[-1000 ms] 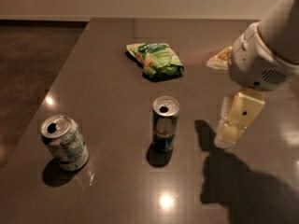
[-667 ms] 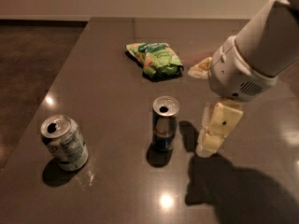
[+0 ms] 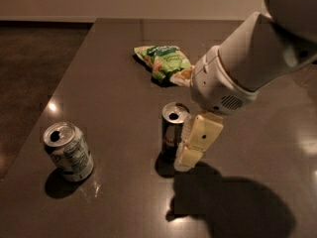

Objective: Move redbull can near 7up can

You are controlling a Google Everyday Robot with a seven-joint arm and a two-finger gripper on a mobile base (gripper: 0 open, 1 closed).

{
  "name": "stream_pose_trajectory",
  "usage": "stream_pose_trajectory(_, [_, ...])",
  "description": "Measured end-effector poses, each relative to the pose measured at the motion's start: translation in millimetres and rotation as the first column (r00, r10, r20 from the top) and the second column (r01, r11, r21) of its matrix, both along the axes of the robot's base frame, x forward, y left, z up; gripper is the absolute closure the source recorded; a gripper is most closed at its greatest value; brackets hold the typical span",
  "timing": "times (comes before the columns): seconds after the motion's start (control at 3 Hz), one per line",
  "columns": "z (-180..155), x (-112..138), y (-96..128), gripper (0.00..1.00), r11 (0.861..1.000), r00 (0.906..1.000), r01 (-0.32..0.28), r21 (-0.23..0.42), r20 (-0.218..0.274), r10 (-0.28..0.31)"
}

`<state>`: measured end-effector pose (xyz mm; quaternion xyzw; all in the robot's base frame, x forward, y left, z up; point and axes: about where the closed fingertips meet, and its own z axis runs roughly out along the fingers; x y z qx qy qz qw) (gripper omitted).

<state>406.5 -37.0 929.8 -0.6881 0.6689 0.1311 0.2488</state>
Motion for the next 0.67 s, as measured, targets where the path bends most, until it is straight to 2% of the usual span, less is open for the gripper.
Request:
stream_pose_trajectory(0.33, [-0.4,1.1,18.5,0.18,1.000,0.9999,-0.011,0.026,-0.004,0.012])
stream_pose_trajectory(0.67, [-2.4,6.7,23.2,0.42,1.000,0.9999,-0.008,0.030,-0.012,0.008])
